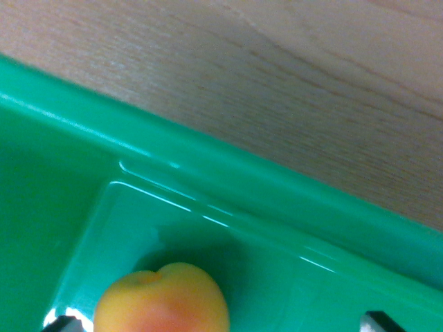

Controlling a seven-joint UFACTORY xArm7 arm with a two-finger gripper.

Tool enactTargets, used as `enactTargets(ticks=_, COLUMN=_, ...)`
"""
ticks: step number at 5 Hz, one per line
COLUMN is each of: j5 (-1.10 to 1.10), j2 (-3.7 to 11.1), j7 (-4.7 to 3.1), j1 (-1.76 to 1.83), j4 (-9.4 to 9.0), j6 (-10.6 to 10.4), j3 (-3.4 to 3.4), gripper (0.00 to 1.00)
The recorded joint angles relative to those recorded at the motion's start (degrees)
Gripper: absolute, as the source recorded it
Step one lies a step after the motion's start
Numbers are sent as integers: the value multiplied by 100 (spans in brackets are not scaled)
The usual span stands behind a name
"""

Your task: Pick fruit

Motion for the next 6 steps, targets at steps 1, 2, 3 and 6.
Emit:
enactTargets(ticks=1, j5=37, j2=80, j7=-96, j1=32, j4=-147, j6=-232, j3=38, gripper=0)
enactTargets(ticks=2, j5=37, j2=80, j7=-96, j1=32, j4=-147, j6=-232, j3=38, gripper=0)
enactTargets(ticks=3, j5=69, j2=150, j7=-181, j1=59, j4=-276, j6=-436, j3=72, gripper=0)
enactTargets(ticks=6, j5=100, j2=217, j7=-261, j1=86, j4=-400, j6=-631, j3=104, gripper=0)
